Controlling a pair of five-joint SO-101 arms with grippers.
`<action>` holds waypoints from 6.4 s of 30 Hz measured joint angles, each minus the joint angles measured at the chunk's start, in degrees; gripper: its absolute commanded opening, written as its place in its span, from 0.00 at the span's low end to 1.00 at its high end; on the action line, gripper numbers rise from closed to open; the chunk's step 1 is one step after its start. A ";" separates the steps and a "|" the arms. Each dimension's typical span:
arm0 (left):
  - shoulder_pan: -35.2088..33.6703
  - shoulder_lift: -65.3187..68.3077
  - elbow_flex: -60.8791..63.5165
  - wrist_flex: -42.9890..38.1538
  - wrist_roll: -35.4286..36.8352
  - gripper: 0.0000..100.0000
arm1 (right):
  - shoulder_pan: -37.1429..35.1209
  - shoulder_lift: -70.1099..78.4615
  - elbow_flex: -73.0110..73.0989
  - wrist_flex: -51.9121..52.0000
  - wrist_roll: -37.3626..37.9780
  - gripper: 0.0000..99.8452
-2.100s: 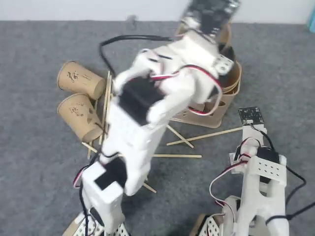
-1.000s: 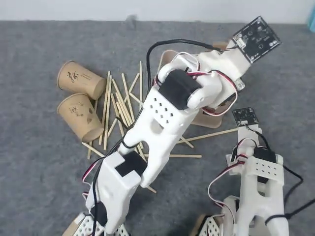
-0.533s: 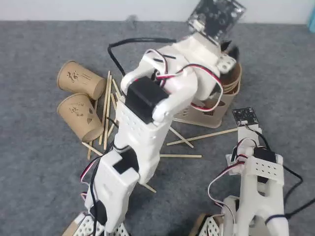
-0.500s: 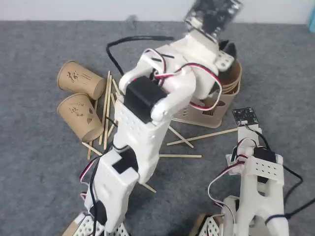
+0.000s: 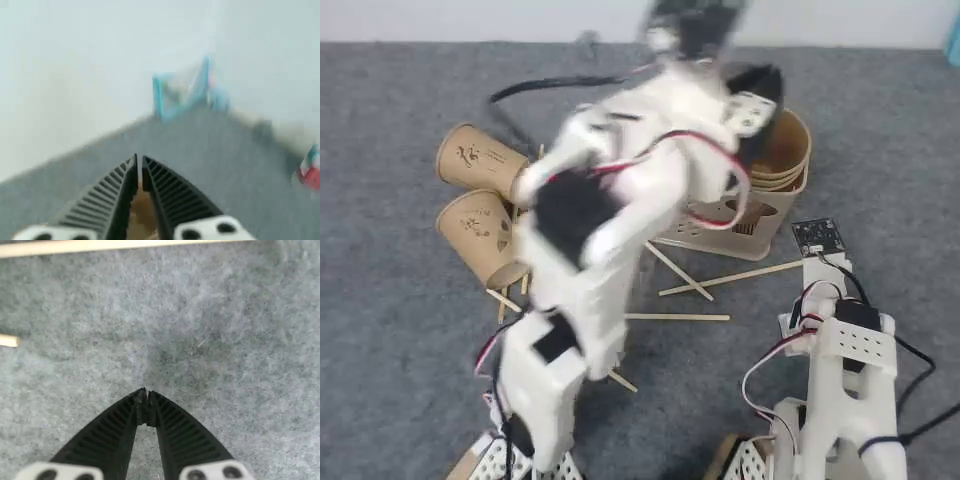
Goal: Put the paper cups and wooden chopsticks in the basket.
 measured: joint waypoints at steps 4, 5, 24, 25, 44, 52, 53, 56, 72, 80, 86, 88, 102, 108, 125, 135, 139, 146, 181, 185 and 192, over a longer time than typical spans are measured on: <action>-2.64 -11.87 14.68 0.00 0.26 0.01 | 0.00 0.00 0.00 0.00 0.00 0.01; -2.81 -15.03 19.78 0.00 0.26 0.01 | 0.00 0.00 0.00 0.00 0.00 0.01; 2.37 -55.56 116.84 -73.14 0.35 0.01 | 0.00 0.00 0.00 -0.53 0.00 0.01; 2.81 -55.56 120.18 -76.75 0.35 0.01 | 0.00 0.00 0.00 -0.53 0.00 0.01; 3.16 -38.59 127.74 -91.43 0.35 0.01 | 0.00 0.00 0.00 -0.53 0.00 0.01; 3.25 -38.59 127.56 -85.98 0.26 0.01 | 0.00 0.00 0.00 -0.53 0.00 0.01; 3.25 -38.68 127.65 -85.36 0.26 0.01 | 0.00 0.00 0.00 -0.53 0.00 0.01; 3.34 -39.21 129.05 -85.63 0.26 0.01 | 0.00 0.00 0.00 -0.53 0.00 0.01; 3.16 -38.95 131.69 -92.92 0.26 0.01 | 0.00 0.00 0.00 -0.53 0.00 0.01; 3.25 -50.46 118.15 -76.75 0.35 0.01 | 0.00 0.00 0.00 -0.53 0.00 0.01; 0.44 -64.00 110.24 -59.34 0.35 0.01 | 0.00 0.00 0.00 -0.53 0.00 0.01; -3.43 -68.75 109.45 -53.63 0.35 0.01 | 0.00 0.00 0.00 -0.53 0.00 0.01; -44.13 -71.91 117.63 -44.04 -2.81 0.01 | 0.00 0.00 0.00 -0.53 0.00 0.01; -52.66 -58.02 117.45 -44.40 -6.42 0.01 | 0.00 0.00 0.00 -0.53 0.09 0.01; -60.22 -2.46 78.07 -29.10 -15.82 0.01 | 0.00 0.00 0.00 -0.44 0.18 0.01; -60.31 21.71 43.87 -2.02 -16.26 0.01 | 0.00 0.00 0.00 -0.44 0.18 0.01; -60.48 27.78 38.59 -0.35 -16.26 0.01 | 0.00 0.00 0.00 -0.44 0.18 0.01; -60.57 28.84 42.55 -0.18 -16.44 0.01 | 0.00 0.00 0.00 -0.44 0.18 0.01; -54.07 -19.69 112.62 -0.09 -40.09 0.01 | 0.00 0.00 0.00 -0.44 0.18 0.01; -56.53 -25.67 117.19 -0.09 -44.22 0.01 | 0.00 0.00 0.00 -0.44 0.18 0.01; -64.44 -32.97 124.22 -0.09 -52.92 0.01 | 0.00 0.00 0.00 -0.44 0.18 0.01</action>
